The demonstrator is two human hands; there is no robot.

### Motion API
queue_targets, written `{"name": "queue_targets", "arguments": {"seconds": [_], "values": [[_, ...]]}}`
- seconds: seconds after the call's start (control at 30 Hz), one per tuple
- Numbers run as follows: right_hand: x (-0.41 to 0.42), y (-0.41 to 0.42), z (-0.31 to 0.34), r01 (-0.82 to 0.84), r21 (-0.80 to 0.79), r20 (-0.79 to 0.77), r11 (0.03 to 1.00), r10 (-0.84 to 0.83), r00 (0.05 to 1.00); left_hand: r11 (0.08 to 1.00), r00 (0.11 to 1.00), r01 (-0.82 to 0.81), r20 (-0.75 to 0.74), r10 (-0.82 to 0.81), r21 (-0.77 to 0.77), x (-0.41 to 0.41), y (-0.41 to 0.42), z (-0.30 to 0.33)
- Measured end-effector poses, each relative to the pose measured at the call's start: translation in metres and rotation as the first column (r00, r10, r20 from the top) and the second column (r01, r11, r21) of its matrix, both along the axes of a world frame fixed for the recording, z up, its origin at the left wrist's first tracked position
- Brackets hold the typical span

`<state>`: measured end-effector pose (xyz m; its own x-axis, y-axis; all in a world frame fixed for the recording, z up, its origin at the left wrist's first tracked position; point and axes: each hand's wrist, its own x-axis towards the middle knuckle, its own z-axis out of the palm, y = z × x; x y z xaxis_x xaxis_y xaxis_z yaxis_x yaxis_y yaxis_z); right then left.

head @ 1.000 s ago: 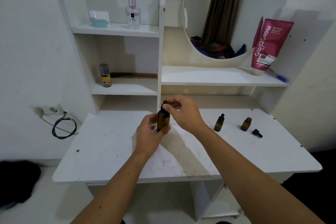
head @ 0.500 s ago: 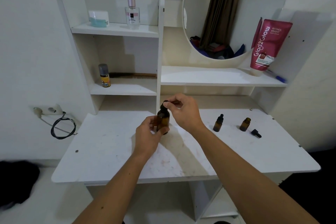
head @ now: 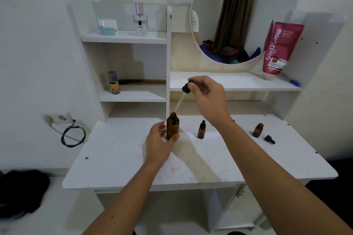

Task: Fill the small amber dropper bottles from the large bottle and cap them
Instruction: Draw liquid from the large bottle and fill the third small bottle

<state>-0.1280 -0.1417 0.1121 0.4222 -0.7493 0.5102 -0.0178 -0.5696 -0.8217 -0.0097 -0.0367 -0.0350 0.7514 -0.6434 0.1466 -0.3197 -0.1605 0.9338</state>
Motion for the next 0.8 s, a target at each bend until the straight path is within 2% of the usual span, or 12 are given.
{"name": "queue_targets", "arguments": {"seconds": [0.17, 0.3, 0.5, 0.7, 0.8], "values": [[-0.032, -0.009, 0.0, 0.064, 0.016, 0.036, 0.998, -0.065, 0.997, 0.987, 0.985, -0.136, -0.119, 0.126, -0.085, -0.02, 0.009, 0.002], [-0.065, -0.015, -0.015, 0.102, 0.037, 0.022, 0.994, -0.103, 0.994, 0.985, 0.989, -0.122, -0.098, 0.11, -0.122, -0.056, 0.008, 0.0], [-0.127, -0.034, -0.028, 0.195, 0.095, 0.019, 0.976, -0.198, 0.98, 0.988, 0.987, 0.111, -0.101, -0.122, -0.108, -0.116, -0.021, 0.0], [-0.198, -0.071, -0.037, 0.35, 0.117, 0.005, 0.929, -0.353, 0.936, 0.926, 0.925, 0.36, -0.086, -0.37, -0.112, -0.177, -0.067, -0.002], [-0.22, -0.086, -0.037, 0.399, 0.125, 0.024, 0.908, -0.405, 0.914, 0.898, 0.894, 0.43, -0.096, -0.438, -0.094, -0.198, -0.096, -0.002]]}}
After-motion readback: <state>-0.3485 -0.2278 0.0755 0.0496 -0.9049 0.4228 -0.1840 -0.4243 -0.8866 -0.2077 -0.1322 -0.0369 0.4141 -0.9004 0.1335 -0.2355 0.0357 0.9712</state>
